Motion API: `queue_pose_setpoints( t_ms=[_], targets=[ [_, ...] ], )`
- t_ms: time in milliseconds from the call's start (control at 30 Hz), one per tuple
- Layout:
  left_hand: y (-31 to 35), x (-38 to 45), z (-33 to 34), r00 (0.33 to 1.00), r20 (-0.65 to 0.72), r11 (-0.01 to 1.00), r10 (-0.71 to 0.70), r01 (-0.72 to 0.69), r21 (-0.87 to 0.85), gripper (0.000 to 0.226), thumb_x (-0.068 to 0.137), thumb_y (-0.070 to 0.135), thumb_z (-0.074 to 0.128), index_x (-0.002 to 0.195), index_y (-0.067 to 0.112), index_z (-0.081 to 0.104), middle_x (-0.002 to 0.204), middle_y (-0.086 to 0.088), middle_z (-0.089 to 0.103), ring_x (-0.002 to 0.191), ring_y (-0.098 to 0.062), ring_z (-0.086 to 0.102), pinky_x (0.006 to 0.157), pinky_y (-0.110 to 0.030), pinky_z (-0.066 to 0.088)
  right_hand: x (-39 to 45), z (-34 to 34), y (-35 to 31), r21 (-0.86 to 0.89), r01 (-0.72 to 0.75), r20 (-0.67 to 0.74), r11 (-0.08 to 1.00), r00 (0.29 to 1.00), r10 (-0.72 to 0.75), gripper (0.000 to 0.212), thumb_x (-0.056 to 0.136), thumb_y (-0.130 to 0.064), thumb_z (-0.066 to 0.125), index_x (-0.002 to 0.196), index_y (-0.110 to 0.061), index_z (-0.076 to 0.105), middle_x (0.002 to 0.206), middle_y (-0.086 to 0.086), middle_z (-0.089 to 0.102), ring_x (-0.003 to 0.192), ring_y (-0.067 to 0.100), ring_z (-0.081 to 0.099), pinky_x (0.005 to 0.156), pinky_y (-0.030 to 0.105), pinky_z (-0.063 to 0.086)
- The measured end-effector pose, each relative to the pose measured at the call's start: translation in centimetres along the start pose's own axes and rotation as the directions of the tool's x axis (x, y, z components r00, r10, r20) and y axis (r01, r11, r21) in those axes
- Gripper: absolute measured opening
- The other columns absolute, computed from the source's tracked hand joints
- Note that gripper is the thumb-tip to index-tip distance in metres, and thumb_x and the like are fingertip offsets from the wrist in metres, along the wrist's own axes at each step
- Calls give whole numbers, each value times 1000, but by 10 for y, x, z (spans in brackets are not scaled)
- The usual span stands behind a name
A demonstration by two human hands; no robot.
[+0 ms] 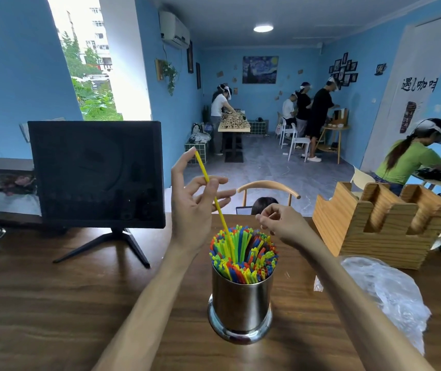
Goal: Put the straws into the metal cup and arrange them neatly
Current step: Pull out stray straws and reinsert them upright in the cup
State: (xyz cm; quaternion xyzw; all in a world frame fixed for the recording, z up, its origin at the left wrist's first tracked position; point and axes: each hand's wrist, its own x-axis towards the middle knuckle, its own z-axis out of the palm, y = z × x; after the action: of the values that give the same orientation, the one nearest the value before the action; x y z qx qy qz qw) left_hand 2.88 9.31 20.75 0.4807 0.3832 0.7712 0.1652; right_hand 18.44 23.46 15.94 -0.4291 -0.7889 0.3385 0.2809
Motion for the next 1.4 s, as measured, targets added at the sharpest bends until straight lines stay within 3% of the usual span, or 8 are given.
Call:
queue_pose_setpoints(
  t_ms=[200, 400, 633, 800, 900, 1100, 1300, 1400],
  targets=[
    [-28, -16, 1, 997, 70, 993, -27, 19, 117, 49, 100, 12, 63, 132, 43, 41, 95, -12, 74, 85, -28, 77, 79, -39, 62, -2, 4, 0, -102, -20, 116, 995, 993, 32, 36, 96, -50, 61, 96, -16, 71, 94, 2, 72, 88, 14, 67, 75, 35, 55],
    [-56, -30, -10, 981, 132, 860, -146, 60, 507, 32, 90, 21, 77, 107, 39, 56, 90, 11, 73, 88, 0, 71, 82, -24, 59, -4, 0, -3, -120, 20, 134, 993, 991, -4, 26, 95, -42, 68, 92, -17, 75, 91, 0, 74, 86, 10, 68, 70, 26, 55],
    [-74, -31, -29, 953, 210, 699, -219, 2, 715, 16, 78, 37, 83, 74, 36, 67, 97, 19, 69, 103, -3, 60, 90, -43, 56, 2, 2, -9, -142, 41, 137, 989, 990, -21, 19, 93, -31, 71, 97, -13, 78, 90, -1, 74, 81, 4, 67, 62, 17, 47],
    [-69, -25, -30, 933, 231, 690, -276, 24, 724, 18, 76, 60, 70, 78, 42, 69, 99, 19, 69, 102, -4, 62, 90, -41, 57, 4, 5, -10, -219, 69, 101, 973, 994, -48, 16, 96, -28, 67, 96, -15, 76, 91, -2, 72, 86, 10, 66, 69, 24, 53],
    [-63, -26, -27, 927, 242, 713, -286, 37, 700, 13, 86, 48, 73, 96, 39, 73, 103, 20, 70, 103, 1, 63, 92, -32, 56, 3, 5, -17, -242, 111, 37, 964, 994, -105, 18, 100, -28, 59, 105, -15, 70, 98, 0, 70, 89, 14, 63, 75, 30, 52],
    [-60, -22, -19, 914, 259, 758, -313, 76, 648, 43, 96, 42, 66, 138, 38, 59, 112, 13, 64, 106, 0, 60, 94, -21, 49, -16, -9, -55, 7, 383, -185, 924, 908, -375, 11, 107, -25, 47, 101, -18, 54, 89, -5, 72, 73, 13, 64, 72, 43, 57],
    [-46, -13, -6, 953, 147, 748, -264, 106, 655, 13, 102, 40, 57, 95, 40, 68, 78, 4, 72, 72, -4, 65, 72, -32, 53, -44, -16, -89, 427, 488, -132, 761, 866, -482, 5, 107, -11, 49, 102, -10, 49, 94, 9, 74, 63, 20, 65, 55, 29, 51],
    [-31, -7, -5, 904, 198, 825, -379, 234, 515, 23, 106, 31, 50, 107, 24, 71, 71, -6, 75, 54, -12, 58, 56, -25, 47, -55, -24, -96, 595, 400, -45, 697, 883, -468, 4, 103, -8, 54, 106, -7, 52, 93, 12, 72, 67, 22, 67, 63, 29, 55]
  ],
)
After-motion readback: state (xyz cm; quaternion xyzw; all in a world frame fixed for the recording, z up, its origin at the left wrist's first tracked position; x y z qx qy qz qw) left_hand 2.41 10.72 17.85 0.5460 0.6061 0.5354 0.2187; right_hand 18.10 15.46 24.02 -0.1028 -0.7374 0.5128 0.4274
